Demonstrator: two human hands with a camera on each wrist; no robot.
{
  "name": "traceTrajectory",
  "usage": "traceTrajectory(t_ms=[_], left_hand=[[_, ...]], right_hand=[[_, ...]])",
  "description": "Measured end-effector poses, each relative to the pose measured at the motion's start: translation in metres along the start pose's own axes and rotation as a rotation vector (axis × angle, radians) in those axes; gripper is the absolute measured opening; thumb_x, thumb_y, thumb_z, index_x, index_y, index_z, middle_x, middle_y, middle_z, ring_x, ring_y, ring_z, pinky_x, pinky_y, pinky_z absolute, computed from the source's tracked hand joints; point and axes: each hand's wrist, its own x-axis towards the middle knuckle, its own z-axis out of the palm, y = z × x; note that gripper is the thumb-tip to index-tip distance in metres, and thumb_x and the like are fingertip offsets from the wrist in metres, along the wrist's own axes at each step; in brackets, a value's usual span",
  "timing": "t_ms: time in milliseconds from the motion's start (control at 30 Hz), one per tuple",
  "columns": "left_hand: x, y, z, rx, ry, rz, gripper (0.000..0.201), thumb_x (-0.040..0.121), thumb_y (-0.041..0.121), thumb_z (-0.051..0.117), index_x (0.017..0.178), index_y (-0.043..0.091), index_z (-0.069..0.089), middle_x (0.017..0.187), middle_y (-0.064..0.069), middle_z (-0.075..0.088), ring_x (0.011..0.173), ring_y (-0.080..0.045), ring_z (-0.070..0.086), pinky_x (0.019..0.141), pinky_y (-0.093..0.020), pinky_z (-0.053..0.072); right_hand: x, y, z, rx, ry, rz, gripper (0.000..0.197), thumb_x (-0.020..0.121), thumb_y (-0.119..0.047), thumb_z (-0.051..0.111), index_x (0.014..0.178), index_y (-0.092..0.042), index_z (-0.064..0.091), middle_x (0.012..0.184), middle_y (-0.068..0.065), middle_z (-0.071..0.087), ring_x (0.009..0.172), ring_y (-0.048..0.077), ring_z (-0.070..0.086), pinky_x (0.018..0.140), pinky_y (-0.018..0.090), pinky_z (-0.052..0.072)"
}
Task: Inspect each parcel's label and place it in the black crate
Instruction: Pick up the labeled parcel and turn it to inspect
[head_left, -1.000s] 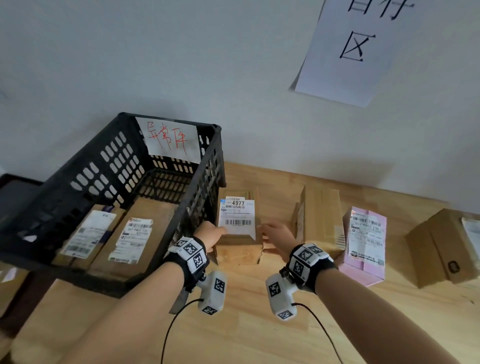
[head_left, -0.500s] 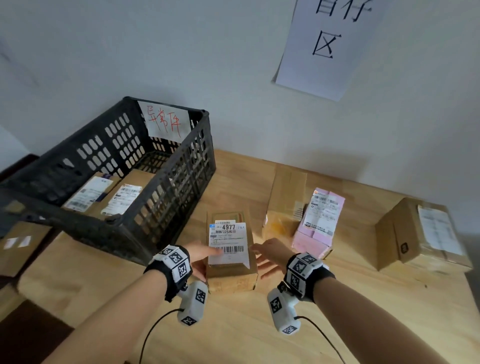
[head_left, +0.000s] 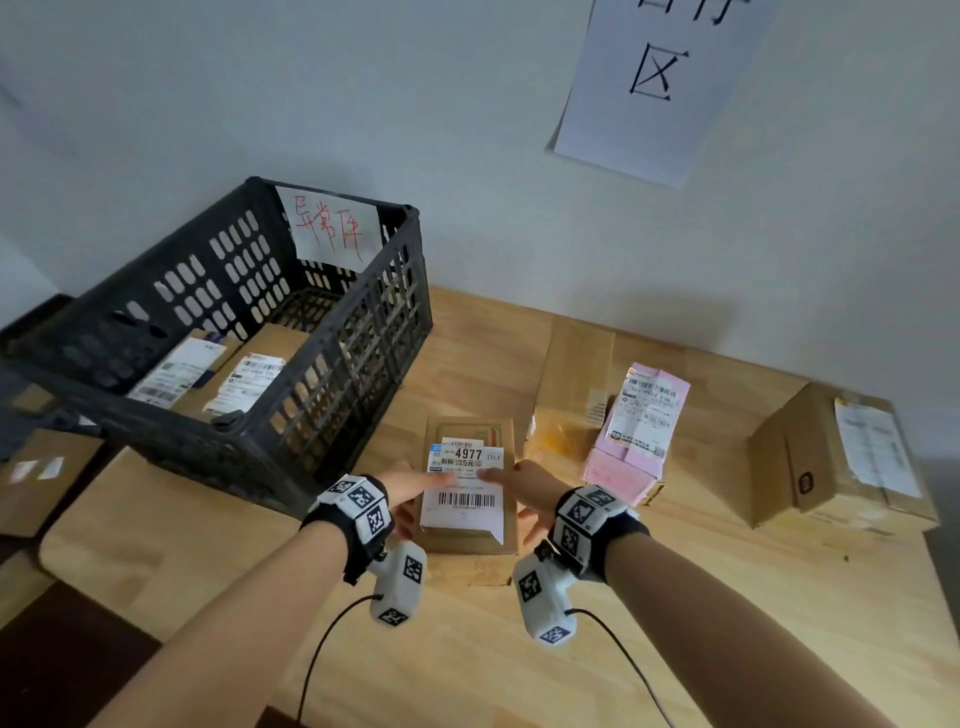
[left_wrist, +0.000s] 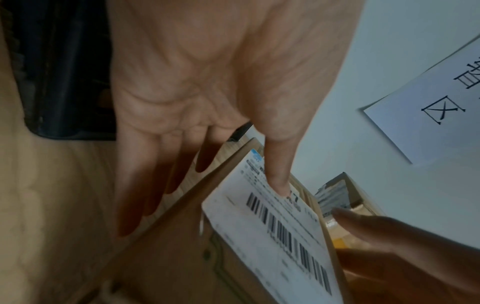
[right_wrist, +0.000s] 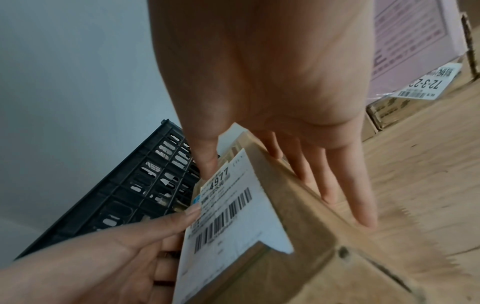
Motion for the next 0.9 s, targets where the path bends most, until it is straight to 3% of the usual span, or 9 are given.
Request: traceTrajectory(t_ms=[100,267,367,433,500,567,667,800,900], left_hand=[[0.015,0.005,-0.007,-0.004,-0.033,0.031,0.049,0.074,0.045,0.075,0.096,0.003,0.063,0.092,-0.019,0.072,0.085,-0.038,0.069,0.083,-0.052,0.055],[0.041,0.009,-0.014,0.033,-0.126,0.038,0.074,0.046,0.061,0.083,0.096,0.009,0.064,0.096,-0.011,0.073,0.094,-0.031,0.067,0.093,-0.047,0.049],[0.046,0.008,-0.017,0.021,-0.182,0.032,0.082,0.043,0.060,0.086,0.103,0.009,0.063,0.101,-0.014,0.071,0.099,-0.035,0.065,0.097,-0.056,0.045],[0.047,0.011,-0.022,0.012,-0.224,0.022,0.083,0.042,0.055,0.088,0.106,0.009,0.062,0.105,-0.015,0.070,0.104,-0.038,0.063,0.097,-0.061,0.042],[0.049,0.016,-0.027,0.008,-0.261,0.022,0.054,0.066,0.038,0.082,0.105,0.007,0.062,0.103,-0.017,0.070,0.101,-0.038,0.064,0.094,-0.059,0.046],[0.054,0.022,-0.032,0.000,-0.278,0.008,0.039,0.076,0.028,0.077,0.106,0.008,0.063,0.106,-0.016,0.069,0.101,-0.036,0.064,0.093,-0.057,0.047],[0.060,0.026,-0.037,0.031,-0.282,-0.013,0.042,0.071,0.029,0.081,0.105,0.012,0.065,0.114,-0.014,0.068,0.111,-0.036,0.060,0.101,-0.060,0.039],[0.062,0.029,-0.039,-0.024,-0.354,-0.027,0.041,0.077,0.021,0.077,0.113,0.014,0.058,0.116,-0.016,0.066,0.108,-0.034,0.060,0.096,-0.059,0.043],[0.063,0.030,-0.041,-0.075,-0.392,0.018,0.083,0.079,0.006,0.073,0.137,0.041,0.026,0.113,-0.008,0.062,0.110,-0.034,0.056,0.079,-0.055,0.049]], right_hand=[[0.008,-0.008,0.005,-0.029,0.023,0.003,0.047,0.095,-0.044,0.050,0.127,-0.009,0.052,0.128,0.015,0.059,0.118,0.035,0.056,0.092,0.044,0.050],[0.033,0.000,0.007,0.013,0.020,0.044,0.039,0.089,-0.045,0.058,0.110,-0.012,0.061,0.108,0.008,0.070,0.095,0.024,0.066,0.095,0.041,0.050],[0.045,0.003,0.002,0.049,-0.042,0.087,0.028,0.086,-0.048,0.062,0.096,-0.021,0.063,0.091,-0.001,0.072,0.082,0.016,0.067,0.078,0.033,0.054],[0.049,0.001,-0.001,0.048,-0.068,0.113,0.024,0.086,-0.048,0.062,0.091,-0.025,0.062,0.084,-0.005,0.070,0.075,0.011,0.065,0.068,0.026,0.049],[0.051,-0.002,-0.004,0.029,-0.082,0.126,0.024,0.085,-0.049,0.063,0.093,-0.026,0.062,0.084,-0.006,0.070,0.073,0.010,0.065,0.065,0.024,0.049],[0.054,-0.006,-0.006,0.014,-0.097,0.128,0.021,0.086,-0.048,0.062,0.093,-0.028,0.061,0.084,-0.007,0.070,0.069,0.008,0.063,0.058,0.020,0.046],[0.057,-0.008,-0.007,0.054,-0.111,0.148,0.021,0.087,-0.044,0.063,0.099,-0.027,0.062,0.092,-0.004,0.072,0.081,0.013,0.067,0.069,0.027,0.052],[0.060,-0.006,-0.006,0.087,-0.112,0.149,0.029,0.086,-0.039,0.065,0.110,-0.024,0.059,0.096,-0.002,0.072,0.089,0.017,0.068,0.082,0.037,0.054],[0.067,-0.002,-0.004,0.129,-0.054,0.128,0.057,0.080,-0.034,0.074,0.128,-0.028,0.043,0.102,0.001,0.073,0.096,0.022,0.069,0.086,0.046,0.055]])
